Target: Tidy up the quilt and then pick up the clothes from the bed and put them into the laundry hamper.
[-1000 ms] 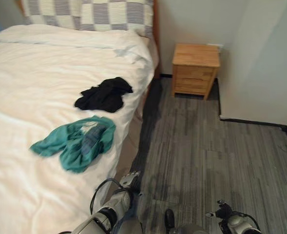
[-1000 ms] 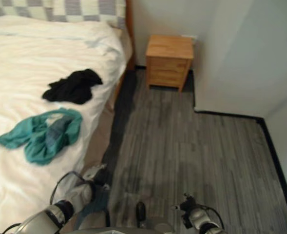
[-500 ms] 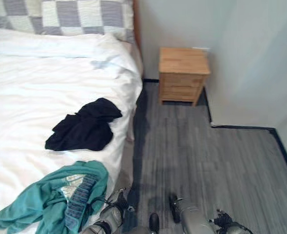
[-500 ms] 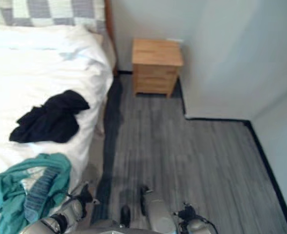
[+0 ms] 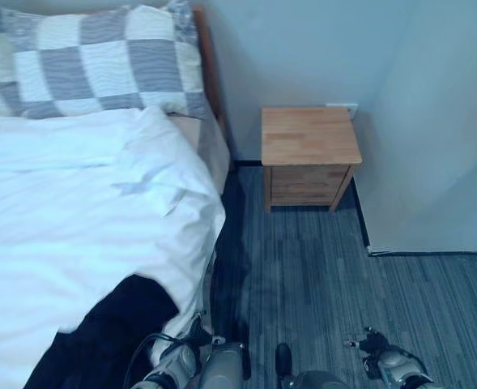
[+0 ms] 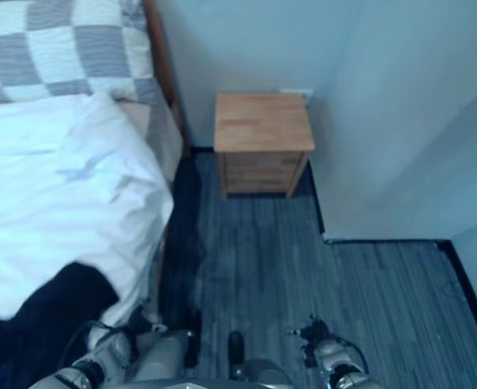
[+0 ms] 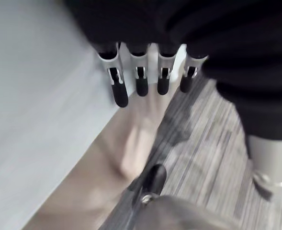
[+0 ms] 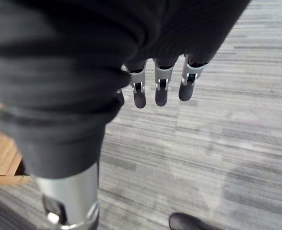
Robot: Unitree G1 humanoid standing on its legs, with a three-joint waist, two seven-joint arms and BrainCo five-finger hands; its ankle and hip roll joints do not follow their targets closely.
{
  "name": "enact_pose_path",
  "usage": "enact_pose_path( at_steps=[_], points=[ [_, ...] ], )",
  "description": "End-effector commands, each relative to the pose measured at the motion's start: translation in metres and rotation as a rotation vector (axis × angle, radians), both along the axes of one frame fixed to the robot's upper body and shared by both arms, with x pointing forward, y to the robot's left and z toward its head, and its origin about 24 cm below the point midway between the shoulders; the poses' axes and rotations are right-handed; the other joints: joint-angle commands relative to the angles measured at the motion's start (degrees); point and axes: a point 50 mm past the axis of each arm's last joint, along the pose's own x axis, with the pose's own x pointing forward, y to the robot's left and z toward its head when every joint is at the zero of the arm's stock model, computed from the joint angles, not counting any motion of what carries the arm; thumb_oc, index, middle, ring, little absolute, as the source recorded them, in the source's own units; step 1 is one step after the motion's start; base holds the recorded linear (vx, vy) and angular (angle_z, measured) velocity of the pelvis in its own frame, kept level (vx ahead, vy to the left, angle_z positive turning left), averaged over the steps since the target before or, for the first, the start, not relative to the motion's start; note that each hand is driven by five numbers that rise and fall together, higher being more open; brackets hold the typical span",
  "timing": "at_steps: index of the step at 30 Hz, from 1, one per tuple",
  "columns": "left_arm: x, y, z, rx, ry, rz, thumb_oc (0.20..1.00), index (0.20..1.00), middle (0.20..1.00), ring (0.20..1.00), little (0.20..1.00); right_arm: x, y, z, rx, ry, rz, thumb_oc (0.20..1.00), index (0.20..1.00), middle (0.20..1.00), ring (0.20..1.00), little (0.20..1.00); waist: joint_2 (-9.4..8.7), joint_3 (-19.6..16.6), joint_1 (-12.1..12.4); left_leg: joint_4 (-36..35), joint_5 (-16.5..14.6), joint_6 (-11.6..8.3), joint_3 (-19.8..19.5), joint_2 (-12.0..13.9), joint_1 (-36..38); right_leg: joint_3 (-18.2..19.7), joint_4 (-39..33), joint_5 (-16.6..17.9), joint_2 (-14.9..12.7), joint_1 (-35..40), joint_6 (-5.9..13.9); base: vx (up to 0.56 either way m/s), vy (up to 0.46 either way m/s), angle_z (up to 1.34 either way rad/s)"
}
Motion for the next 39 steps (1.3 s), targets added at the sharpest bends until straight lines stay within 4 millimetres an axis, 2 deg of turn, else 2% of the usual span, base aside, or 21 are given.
enact_pose_path(
  at_steps=[1,3,4,5,6,8,10,12,14,15,17,20,21,24,27,30,31,33,35,37,39],
  points=[
    [-0.003,0.009,-0.001,0.043,0.007,0.061,1.0,1.0,1.0,1.0,1.0,-0.018,-0.006,-0.004,-0.028,0.023,-0.033,1.0,1.0,1.0,1.0,1.0,-0.16,-1.6,1.4,3.5,-3.1,1.79,0.6,-0.9,5.2,0.8,14.2,-6.0,-6.3,-3.2,9.75,0.51,0.179,-0.01],
    [-0.007,0.011,-0.003,0.034,0.002,0.117,1.0,1.0,1.0,1.0,1.0,-0.018,-0.005,-0.004,-0.032,0.024,-0.035,1.0,1.0,1.0,1.0,1.0,0.44,-0.8,0.8,2.7,-4.7,3.63,-0.5,-1.7,9.2,-0.5,30.1,-1.3,-7.4,-9.1,13.3,0.25,0.099,-0.05],
    [-0.007,0.011,-0.003,0.034,0.002,0.117,1.0,1.0,1.0,1.0,1.0,-0.018,-0.005,-0.004,-0.032,0.024,-0.035,1.0,1.0,1.0,1.0,1.0,0.45,-0.8,0.8,2.7,-4.7,3.63,-0.5,-1.7,9.1,-0.5,30.1,-1.2,-7.4,-9.1,13.3,0.39,0.097,0.22],
    [-0.006,0.011,-0.002,0.023,-0.019,0.163,1.0,1.0,1.0,1.0,1.0,-0.01,0.0,-0.002,-0.022,-0.005,-0.026,1.0,1.0,1.0,1.0,1.0,1.68,0.2,0.2,0.3,-5.0,4.34,-3.0,-1.2,13.3,-0.5,39.5,1.5,-6.4,-16.1,13.79,0.37,0.017,0.52],
    [-0.006,0.012,-0.001,0.024,-0.025,0.171,1.0,1.0,1.0,1.0,1.0,-0.008,0.001,-0.002,-0.021,-0.011,-0.024,1.0,1.0,1.0,1.0,1.0,1.73,0.8,-0.2,-0.7,-5.0,4.46,-5.1,-1.6,15.1,-0.1,40.3,-0.1,-5.6,-17.8,13.11,0.51,-0.022,0.75],
    [-0.008,0.012,-0.002,0.022,-0.027,0.166,1.0,1.0,1.0,1.0,1.0,-0.006,0.001,-0.001,-0.019,-0.023,-0.027,1.0,1.0,1.0,1.0,1.0,1.39,0.9,-0.4,-1.6,-5.3,4.14,-9.1,-2.1,16.8,1.7,32.8,-2.8,-4.2,-18.1,12.08,0.38,-0.138,1.42],
    [-0.007,0.012,-0.001,0.019,-0.037,0.165,1.0,1.0,1.0,1.0,1.0,-0.005,-0.001,0.0,-0.021,-0.036,-0.045,1.0,1.0,1.0,1.0,1.0,0.92,0.7,-0.4,-2.5,-6.1,3.47,-13.0,-2.4,17.4,5.0,23.6,-4.3,-5.3,-18.2,11.66,0.37,-0.234,1.95],
    [-0.006,0.011,-0.001,0.021,-0.036,0.152,1.0,1.0,1.0,1.0,1.0,-0.008,-0.003,0.0,-0.023,-0.027,-0.064,1.0,1.0,1.0,1.0,1.0,0.54,0.1,-1.3,-2.4,-7.7,2.76,-19.6,-3.5,18.2,16.3,13.3,-2.1,-6.1,-18.7,12.49,0.41,-0.258,2.3],
    [-0.007,0.015,-0.001,0.033,-0.031,0.159,1.0,1.0,1.0,1.0,1.0,-0.017,-0.004,-0.004,-0.014,-0.005,-0.109,1.0,1.0,1.0,1.0,1.0,-0.62,0.3,-1.8,-0.7,-9.5,1.53,-25.2,-4.3,18.9,26.9,9.6,0.2,-6.4,-19.0,14.29,0.32,-0.341,2.08],
    [-0.009,0.02,-0.002,0.043,-0.028,0.178,1.0,1.0,1.0,1.0,1.0,-0.02,-0.005,-0.005,-0.007,0.007,-0.131,1.0,1.0,1.0,1.0,1.0,-1.19,0.3,-1.4,-0.6,-10.1,0.69,-25.9,-3.8,19.4,27.1,8.7,1.0,-6.7,-19.9,14.97,0.27,-0.403,2.0],
    [-0.019,0.028,-0.003,0.033,-0.022,0.253,1.0,1.0,1.0,1.0,1.0,-0.026,-0.005,-0.007,0.007,0.007,-0.194,1.0,1.0,1.0,1.0,1.0,-2.25,-0.1,-1.0,0.1,-10.6,-0.38,-28.7,-3.4,19.3,21.2,5.4,1.0,-10.4,-16.6,14.34,0.21,-0.446,1.71],
    [-0.033,0.039,-0.006,0.042,-0.004,0.326,1.0,1.0,1.0,1.0,1.0,-0.023,-0.004,-0.006,0.012,-0.006,-0.195,1.0,1.0,1.0,1.0,1.0,-3.03,-1.2,-1.1,-0.8,-8.8,-2.35,-31.9,-1.1,17.8,17.6,1.9,2.2,-10.3,-14.3,14.04,0.07,-0.45,1.73],
    [-0.039,0.04,-0.007,0.051,-0.005,0.351,1.0,1.0,1.0,1.0,1.0,-0.013,-0.013,0.001,-0.001,-0.064,-0.222,1.0,1.0,1.0,1.0,1.0,-3.27,-0.9,-1.1,0.7,-8.4,-2.68,-26.0,1.0,13.8,12.3,0.1,1.8,-12.3,-11.7,13.9,0.0,-0.344,1.95],
    [-0.033,0.042,-0.005,0.052,-0.015,0.345,1.0,1.0,1.0,1.0,1.0,0.016,-0.04,0.024,-0.014,-0.244,-0.379,1.0,1.0,1.0,1.0,1.0,-3.4,-0.1,-3.6,8.3,-11.1,-1.42,1.3,4.6,11.5,2.8,0.6,1.1,-14.5,-10.5,13.01,-0.16,-0.282,1.99],
    [-0.041,0.047,-0.006,0.075,0.014,0.329,1.0,1.0,1.0,1.0,1.0,0.034,-0.078,0.062,-0.148,-0.449,-0.424,1.0,1.0,1.0,1.0,1.0,-2.6,-0.2,-5.1,15.4,-12.9,-1.42,9.7,4.7,10.6,-3.2,2.4,-0.5,-14.1,-10.9,11.63,-0.18,-0.097,1.44],
    [-0.047,0.036,-0.011,0.052,0.046,0.264,1.0,1.0,1.0,1.0,1.0,0.049,-0.103,0.11,-0.286,-0.654,-0.35,1.0,1.0,1.0,1.0,1.0,-0.93,-2.1,-6.3,5.5,-11.4,-0.8,9.4,3.0,14.5,-8.2,4.3,0.2,-13.6,-10.8,12.37,-0.02,0.048,1.43],
    [-0.047,0.036,-0.011,0.052,0.047,0.263,1.0,1.0,1.0,1.0,1.0,0.049,-0.104,0.11,-0.287,-0.653,-0.351,1.0,1.0,1.0,1.0,1.0,-0.92,-2.2,-6.4,5.2,-11.2,-0.77,9.2,2.9,14.5,-8.3,4.3,0.2,-13.7,-10.7,12.39,-0.03,0.036,0.95],
    [-0.05,0.04,-0.011,0.074,0.077,0.224,1.0,1.0,1.0,1.0,1.0,0.064,-0.11,0.148,-0.423,-0.779,-0.207,1.0,1.0,1.0,1.0,1.0,-1.29,-2.5,-6.5,1.2,-9.4,-0.59,8.0,2.8,15.2,-9.6,6.8,0.2,-13.8,-12.1,12.52,-0.11,0.019,1.01],
    [-0.044,0.048,-0.007,0.106,0.076,0.176,1.0,1.0,1.0,1.0,1.0,0.1,-0.104,0.204,-0.562,-0.956,-0.015,1.0,1.0,1.0,1.0,1.0,-1.49,-1.2,-6.5,-2.2,-8.0,0.05,5.7,2.6,15.2,-3.8,13.4,-1.4,-11.9,-16.1,13.51,-0.18,-0.001,0.63],
    [-0.039,0.053,-0.004,0.119,0.063,0.155,1.0,1.0,1.0,1.0,1.0,0.118,-0.1,0.239,-0.675,-1.036,0.103,1.0,1.0,1.0,1.0,1.0,-1.32,-0.6,-5.9,-2.1,-8.3,0.29,4.2,2.6,15.3,1.4,14.2,-1.7,-11.3,-16.7,14.14,-0.11,-0.049,0.51],
    [-0.038,0.055,-0.002,0.131,0.058,0.131,1.0,1.0,1.0,1.0,1.0,0.136,-0.085,0.264,-0.694,-1.111,0.21,1.0,1.0,1.0,1.0,1.0,-1.66,-0.5,-4.7,-2.0,-8.8,0.42,3.4,2.5,15.4,2.8,12.4,-1.4,-12.7,-15.2,13.61,-0.04,-0.063,0.66]
  ],
)
